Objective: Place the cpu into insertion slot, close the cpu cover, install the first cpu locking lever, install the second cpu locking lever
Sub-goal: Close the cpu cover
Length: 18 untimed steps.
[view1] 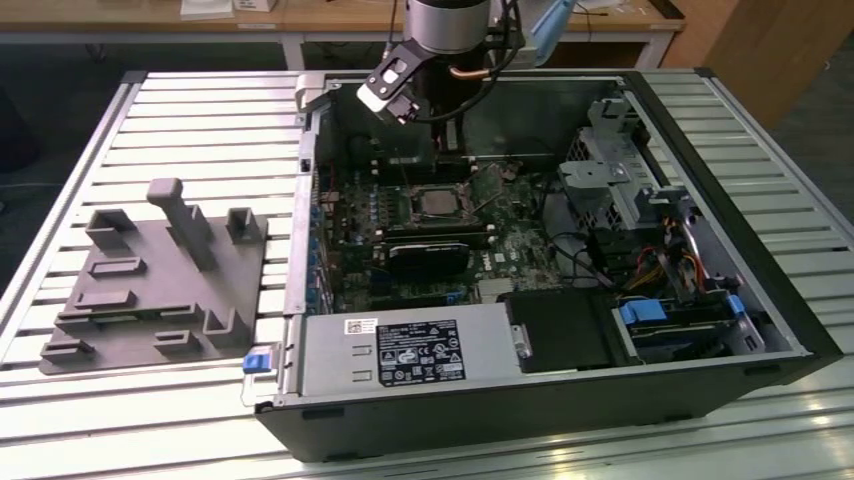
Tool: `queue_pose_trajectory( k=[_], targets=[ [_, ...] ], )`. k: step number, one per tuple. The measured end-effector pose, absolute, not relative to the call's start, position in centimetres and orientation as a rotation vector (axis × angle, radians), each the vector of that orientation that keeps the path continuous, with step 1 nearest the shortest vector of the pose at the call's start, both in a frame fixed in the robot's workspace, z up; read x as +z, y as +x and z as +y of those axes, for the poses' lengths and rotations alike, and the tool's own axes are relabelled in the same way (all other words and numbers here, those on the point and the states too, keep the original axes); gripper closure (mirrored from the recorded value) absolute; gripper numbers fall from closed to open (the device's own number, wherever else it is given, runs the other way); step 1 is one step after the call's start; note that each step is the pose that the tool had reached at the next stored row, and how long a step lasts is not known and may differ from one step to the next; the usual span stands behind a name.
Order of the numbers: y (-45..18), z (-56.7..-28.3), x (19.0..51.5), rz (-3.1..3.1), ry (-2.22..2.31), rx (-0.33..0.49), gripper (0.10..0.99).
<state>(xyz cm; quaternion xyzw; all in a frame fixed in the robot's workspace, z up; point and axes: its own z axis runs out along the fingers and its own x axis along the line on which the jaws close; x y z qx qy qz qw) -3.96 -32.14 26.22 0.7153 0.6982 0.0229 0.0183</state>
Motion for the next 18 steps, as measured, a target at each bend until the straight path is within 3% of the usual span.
queue_pose_trajectory(
  k=[18],
  targets=[
    [-4.0,-32.1,27.9,2.168,2.221,0.071,0.980]
  ],
)
